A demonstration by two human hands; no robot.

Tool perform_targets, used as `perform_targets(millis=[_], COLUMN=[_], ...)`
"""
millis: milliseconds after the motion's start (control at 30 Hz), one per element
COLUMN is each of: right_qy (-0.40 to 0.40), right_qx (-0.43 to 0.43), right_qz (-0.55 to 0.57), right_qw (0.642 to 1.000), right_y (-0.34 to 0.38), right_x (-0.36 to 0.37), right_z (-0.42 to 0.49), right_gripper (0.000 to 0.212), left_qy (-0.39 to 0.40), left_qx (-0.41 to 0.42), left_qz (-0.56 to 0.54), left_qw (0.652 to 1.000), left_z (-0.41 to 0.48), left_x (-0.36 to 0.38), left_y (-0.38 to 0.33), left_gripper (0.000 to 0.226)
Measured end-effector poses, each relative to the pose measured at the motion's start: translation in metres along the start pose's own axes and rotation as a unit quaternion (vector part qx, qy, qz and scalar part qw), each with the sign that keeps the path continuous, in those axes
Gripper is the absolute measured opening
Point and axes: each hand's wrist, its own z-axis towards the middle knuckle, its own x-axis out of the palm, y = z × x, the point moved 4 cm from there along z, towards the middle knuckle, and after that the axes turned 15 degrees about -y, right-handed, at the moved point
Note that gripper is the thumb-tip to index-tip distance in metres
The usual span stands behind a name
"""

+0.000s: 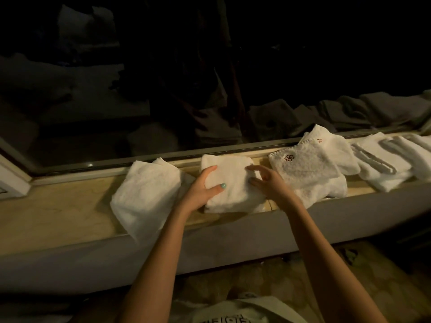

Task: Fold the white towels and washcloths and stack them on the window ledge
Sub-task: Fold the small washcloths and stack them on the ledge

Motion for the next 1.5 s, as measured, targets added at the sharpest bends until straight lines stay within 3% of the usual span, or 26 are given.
perform_targets(millis=[200, 367, 533, 600, 700, 767, 900, 967, 1033, 1267, 1500], right_qy=[-0.021, -0.010, 0.010, 0.010, -0.081, -0.159, -0.214, -0.182, -0.139, -0.049, 0.044], right_qx=[-0.026, -0.037, -0.060, -0.082, -0.138, -0.153, -0.116, -0.022, 0.009, -0.044, 0.006], right_qz=[-0.034, 0.005, -0.063, -0.118, -0.094, -0.051, -0.110, -0.192, -0.213, -0.096, 0.050], right_qw=[0.999, 0.999, 0.996, 0.990, 0.983, 0.974, 0.964, 0.964, 0.967, 0.993, 0.998], right_y=[-0.003, 0.000, 0.002, 0.001, 0.010, 0.020, 0.006, -0.022, -0.043, -0.055, -0.058], right_x=[0.008, 0.010, 0.011, 0.003, -0.037, -0.076, -0.133, -0.152, -0.162, -0.169, -0.170], right_z=[-0.007, 0.001, 0.017, 0.016, 0.014, 0.017, 0.045, 0.055, 0.057, 0.057, 0.060], right_gripper=[0.049, 0.049, 0.047, 0.044, 0.028, 0.023, 0.037, 0.054, 0.063, 0.048, 0.061], left_qy=[-0.036, -0.043, -0.143, -0.201, -0.307, -0.336, -0.253, -0.208, -0.153, -0.084, -0.119], left_qx=[-0.008, -0.015, -0.025, -0.017, 0.040, 0.073, 0.091, 0.071, 0.052, 0.014, -0.084], left_qz=[-0.012, -0.002, -0.028, 0.028, 0.199, 0.210, 0.118, 0.084, 0.084, 0.125, -0.075], left_qw=[0.999, 0.999, 0.989, 0.979, 0.930, 0.915, 0.956, 0.972, 0.983, 0.988, 0.986], left_z=[0.002, 0.008, 0.004, 0.003, 0.007, 0.008, 0.013, 0.016, 0.019, 0.015, 0.019], left_x=[0.000, 0.001, 0.012, 0.014, 0.010, 0.016, 0.067, 0.097, 0.124, 0.164, 0.169], left_y=[0.001, 0.001, -0.003, -0.003, -0.014, -0.037, -0.077, -0.086, -0.091, -0.092, -0.088], left_gripper=[0.064, 0.059, 0.054, 0.053, 0.042, 0.034, 0.028, 0.029, 0.033, 0.045, 0.042])
